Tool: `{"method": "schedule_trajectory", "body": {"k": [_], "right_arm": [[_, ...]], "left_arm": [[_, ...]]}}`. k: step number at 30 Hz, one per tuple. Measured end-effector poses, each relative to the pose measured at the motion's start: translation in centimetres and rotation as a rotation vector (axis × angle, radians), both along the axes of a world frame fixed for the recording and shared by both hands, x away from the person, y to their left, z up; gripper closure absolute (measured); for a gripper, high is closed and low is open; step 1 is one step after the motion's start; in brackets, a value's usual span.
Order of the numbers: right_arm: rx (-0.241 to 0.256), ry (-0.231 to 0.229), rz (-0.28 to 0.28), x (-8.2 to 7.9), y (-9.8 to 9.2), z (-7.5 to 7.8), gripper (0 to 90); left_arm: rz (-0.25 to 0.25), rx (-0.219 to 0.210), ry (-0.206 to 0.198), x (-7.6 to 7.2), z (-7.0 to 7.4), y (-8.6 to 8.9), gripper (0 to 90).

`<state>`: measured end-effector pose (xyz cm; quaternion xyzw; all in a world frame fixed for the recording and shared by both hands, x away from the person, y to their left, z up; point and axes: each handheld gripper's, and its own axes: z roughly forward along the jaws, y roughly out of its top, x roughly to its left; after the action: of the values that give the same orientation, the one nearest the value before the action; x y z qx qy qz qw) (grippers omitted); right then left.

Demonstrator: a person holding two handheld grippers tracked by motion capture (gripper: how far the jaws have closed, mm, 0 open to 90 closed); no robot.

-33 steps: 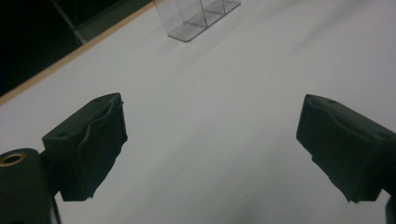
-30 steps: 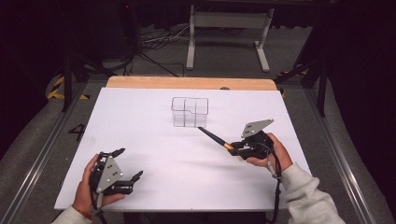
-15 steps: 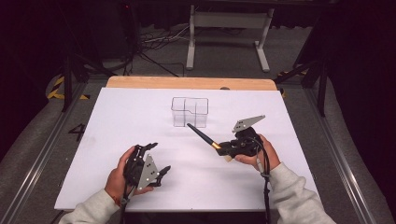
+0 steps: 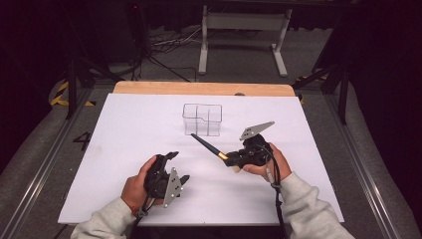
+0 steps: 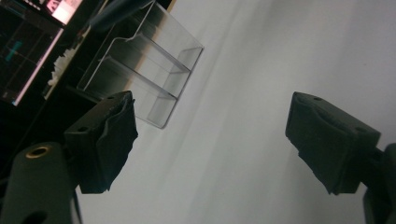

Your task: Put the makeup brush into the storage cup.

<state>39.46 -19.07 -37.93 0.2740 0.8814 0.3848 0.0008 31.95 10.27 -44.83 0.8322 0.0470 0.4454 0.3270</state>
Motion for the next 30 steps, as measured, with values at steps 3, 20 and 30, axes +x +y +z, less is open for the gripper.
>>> {"method": "schedule_trajectory", "body": {"k": [3,20,30], "right_arm": [[-0.001,0.017,0.015,0.0,1.0,-0.1,70.5],[0.026,0.081,0.03,-0.1,4.6,-1.6,70.5],[0.027,0.084,0.029,-0.4,5.6,-1.9,70.6]], "left_arm": [[0.003,0.026,-0.035,0.1,-0.2,-0.4,18.3],[0.077,0.205,-0.262,-0.8,-1.8,-3.5,41.6],[0.124,0.355,-0.379,-1.4,-3.0,-5.3,58.1]]}}
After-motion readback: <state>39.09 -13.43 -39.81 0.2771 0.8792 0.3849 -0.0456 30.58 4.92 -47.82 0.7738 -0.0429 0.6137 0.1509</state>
